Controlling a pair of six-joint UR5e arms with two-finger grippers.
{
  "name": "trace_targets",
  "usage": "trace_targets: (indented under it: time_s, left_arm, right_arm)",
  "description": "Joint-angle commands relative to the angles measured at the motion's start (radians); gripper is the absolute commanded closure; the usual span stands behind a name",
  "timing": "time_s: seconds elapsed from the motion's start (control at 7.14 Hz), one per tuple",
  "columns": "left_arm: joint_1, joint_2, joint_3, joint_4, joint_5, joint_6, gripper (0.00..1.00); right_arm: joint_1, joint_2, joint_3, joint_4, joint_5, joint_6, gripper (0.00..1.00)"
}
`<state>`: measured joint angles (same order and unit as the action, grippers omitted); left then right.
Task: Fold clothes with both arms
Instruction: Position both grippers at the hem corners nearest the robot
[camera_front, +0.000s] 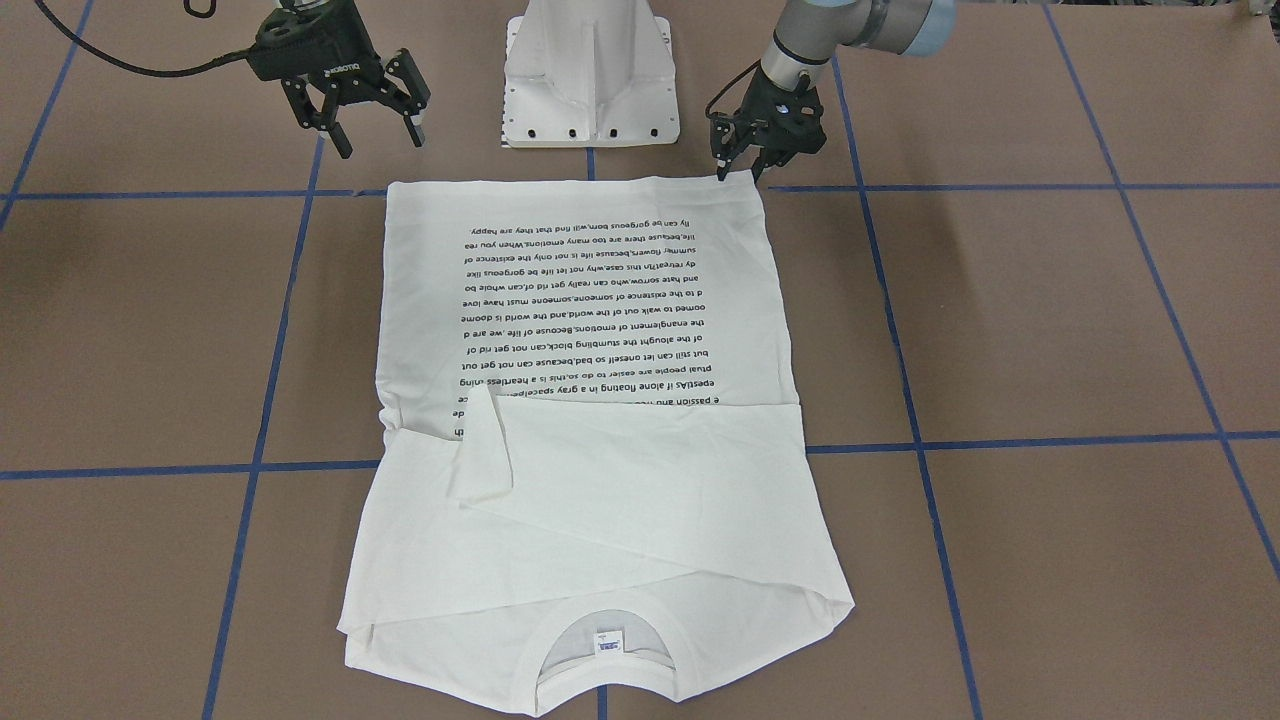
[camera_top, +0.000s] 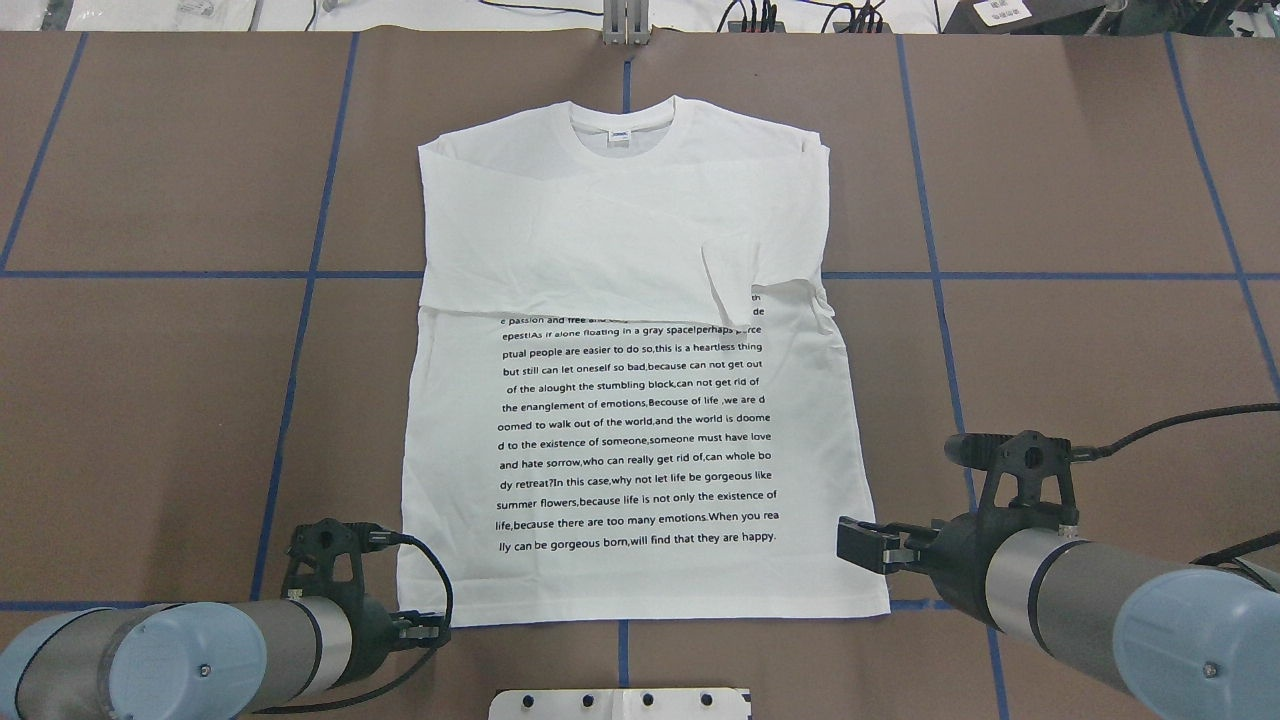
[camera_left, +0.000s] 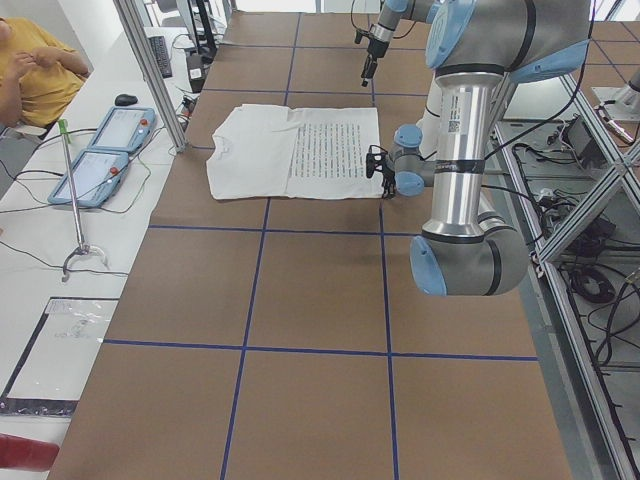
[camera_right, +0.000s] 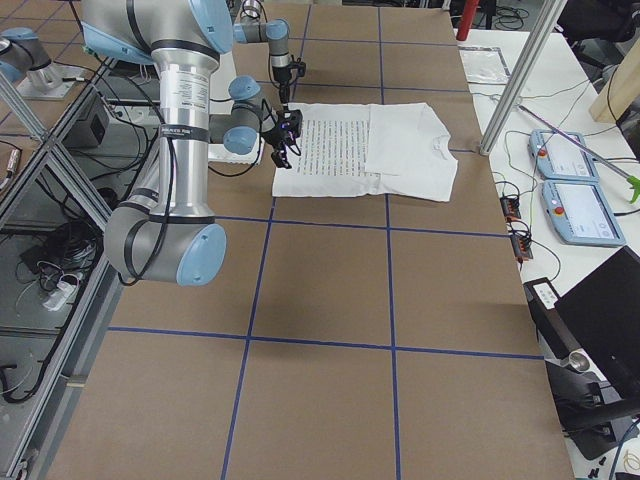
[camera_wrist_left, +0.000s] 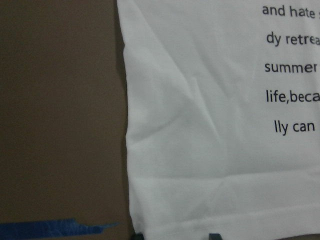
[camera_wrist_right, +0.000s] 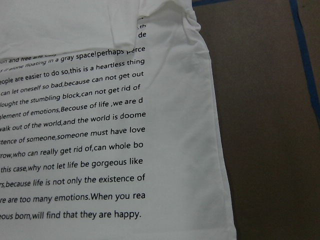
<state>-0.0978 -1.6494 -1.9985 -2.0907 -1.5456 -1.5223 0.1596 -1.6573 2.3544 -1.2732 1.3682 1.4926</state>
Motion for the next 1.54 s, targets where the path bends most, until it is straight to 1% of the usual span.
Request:
trace_targets:
  time_s: [0.0,0.56,0.7,0.84,0.98,1.12,1.26,1.4]
  left_arm:
    - [-0.008,0.0,-0.009,0.0,0.002,-0.003,1.0]
    - [-0.026,0.005,-0.011,0.0,0.008,-0.001,1.0]
    - [-0.028,0.003,-0.022,0.0,0.015,-0.001,1.0]
    - [-0.045,0.005,-0.069,0.0,0.009,-0.001,1.0]
    - [-0.056,0.006,-0.11,0.0,0.009,-0.001,1.0]
    - [-0.069,0.003,-0.13,0.0,0.007,-0.001,1.0]
    - [-0.077,0.002,-0.158,0.0,0.005,-0.001,1.0]
    - [-0.083,0.0,-0.175,0.0,0.005,-0.001,1.0]
  right_arm:
    - [-0.002,0.002,0.0,0.0,0.0,0.0,0.0]
    - [-0.006,0.004,-0.001,0.003,-0.001,0.002,0.0]
    - [-0.018,0.001,-0.003,0.005,-0.014,0.008,0.0]
    - [-0.055,-0.004,-0.006,0.005,-0.047,0.116,0.01]
    - [-0.119,-0.01,-0.007,0.005,-0.128,0.208,0.02]
    - [-0.17,-0.012,-0.039,0.005,-0.218,0.239,0.03]
    - [-0.189,-0.012,-0.073,0.008,-0.256,0.259,0.06]
    - [-0.198,-0.012,-0.083,0.018,-0.273,0.262,0.1]
